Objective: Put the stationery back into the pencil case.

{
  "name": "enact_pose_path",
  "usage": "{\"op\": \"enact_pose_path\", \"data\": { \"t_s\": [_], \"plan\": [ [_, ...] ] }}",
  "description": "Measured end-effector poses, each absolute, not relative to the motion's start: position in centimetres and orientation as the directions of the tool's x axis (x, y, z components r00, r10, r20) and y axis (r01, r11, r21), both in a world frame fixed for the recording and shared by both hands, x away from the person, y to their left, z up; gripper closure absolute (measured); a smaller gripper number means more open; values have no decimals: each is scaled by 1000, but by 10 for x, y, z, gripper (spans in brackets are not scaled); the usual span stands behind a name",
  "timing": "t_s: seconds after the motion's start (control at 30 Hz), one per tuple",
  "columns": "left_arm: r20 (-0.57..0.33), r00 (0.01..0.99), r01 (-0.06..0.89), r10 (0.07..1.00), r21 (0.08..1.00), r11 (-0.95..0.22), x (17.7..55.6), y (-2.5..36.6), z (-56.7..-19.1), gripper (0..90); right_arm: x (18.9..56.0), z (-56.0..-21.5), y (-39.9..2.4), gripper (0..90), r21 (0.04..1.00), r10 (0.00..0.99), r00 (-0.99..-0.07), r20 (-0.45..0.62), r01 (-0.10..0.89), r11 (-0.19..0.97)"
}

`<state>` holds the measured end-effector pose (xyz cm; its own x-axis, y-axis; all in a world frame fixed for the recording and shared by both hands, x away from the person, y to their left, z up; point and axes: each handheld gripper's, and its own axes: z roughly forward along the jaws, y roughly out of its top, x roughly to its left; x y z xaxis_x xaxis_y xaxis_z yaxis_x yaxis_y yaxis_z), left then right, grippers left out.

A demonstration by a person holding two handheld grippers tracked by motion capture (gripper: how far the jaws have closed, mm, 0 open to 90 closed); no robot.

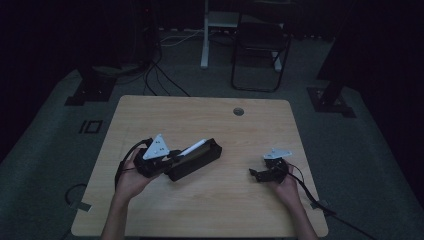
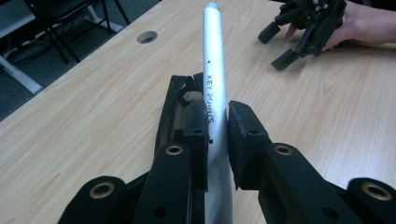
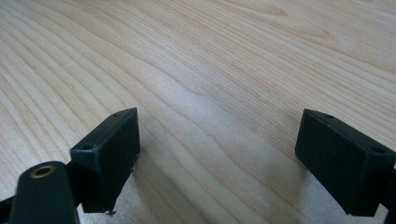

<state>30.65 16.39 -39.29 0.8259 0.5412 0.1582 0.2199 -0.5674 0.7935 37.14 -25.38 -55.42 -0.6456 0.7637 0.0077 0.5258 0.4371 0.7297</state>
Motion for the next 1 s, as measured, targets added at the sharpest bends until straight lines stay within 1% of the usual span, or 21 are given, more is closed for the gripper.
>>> {"op": "enact_pose_path", "data": {
  "t_s": [1.0],
  "plan": [
    [137,826,233,547,800,-553,327,163,-396,789,371,-554,-254,139,730,764,-645,8,526,437]
  ]
}}
